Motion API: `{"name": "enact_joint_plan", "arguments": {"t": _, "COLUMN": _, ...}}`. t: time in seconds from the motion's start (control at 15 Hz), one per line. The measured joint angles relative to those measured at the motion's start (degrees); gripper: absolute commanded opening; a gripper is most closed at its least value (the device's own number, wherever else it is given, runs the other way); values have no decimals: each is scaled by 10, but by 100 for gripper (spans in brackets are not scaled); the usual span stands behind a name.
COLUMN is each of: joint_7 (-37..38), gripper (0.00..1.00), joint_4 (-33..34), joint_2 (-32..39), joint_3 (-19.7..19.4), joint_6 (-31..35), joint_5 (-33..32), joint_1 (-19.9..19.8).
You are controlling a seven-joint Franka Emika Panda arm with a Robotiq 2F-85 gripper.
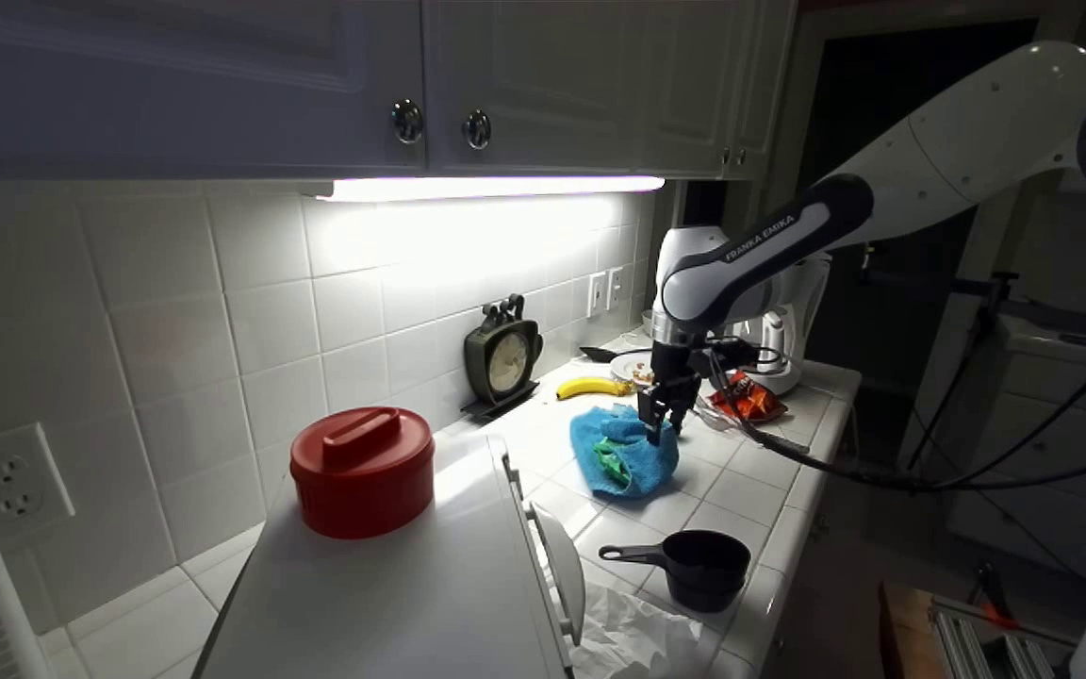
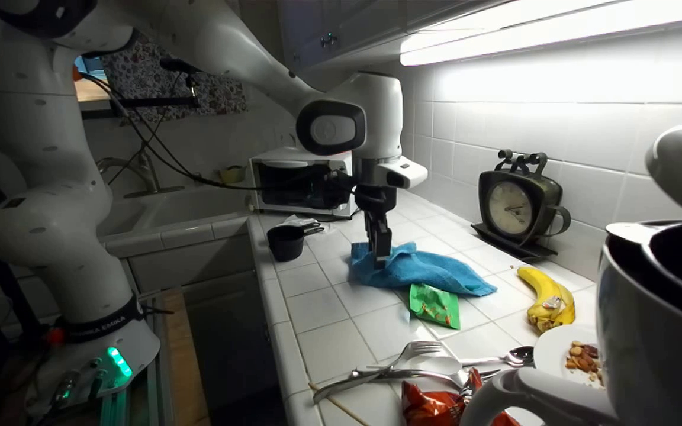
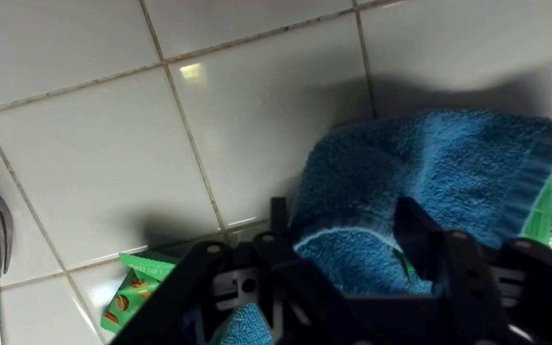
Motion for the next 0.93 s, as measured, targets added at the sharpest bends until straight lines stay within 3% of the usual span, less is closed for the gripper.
{"name": "enact_joint_plan", "arguments": {"t": 0.27, "joint_7": 0, "gripper": 6, "joint_4": 0, "joint_2": 6, "joint_3": 5, "joint_6": 41, "joint_5": 0, "joint_1": 2}}
{"name": "enact_joint_plan", "arguments": {"t": 0.47, "joint_7": -1, "gripper": 2, "joint_4": 0, "joint_2": -1, "joint_3": 12, "joint_6": 62, "joint_5": 1, "joint_1": 7}}
{"name": "enact_joint_plan", "arguments": {"t": 0.67, "joint_7": -5, "gripper": 7, "joint_4": 1, "joint_2": -11, "joint_3": 24, "joint_6": 68, "joint_5": 6, "joint_1": 13}}
{"name": "enact_joint_plan", "arguments": {"t": 0.93, "joint_7": -11, "gripper": 7, "joint_4": 1, "joint_2": -12, "joint_3": 42, "joint_6": 70, "joint_5": 24, "joint_1": 24}}
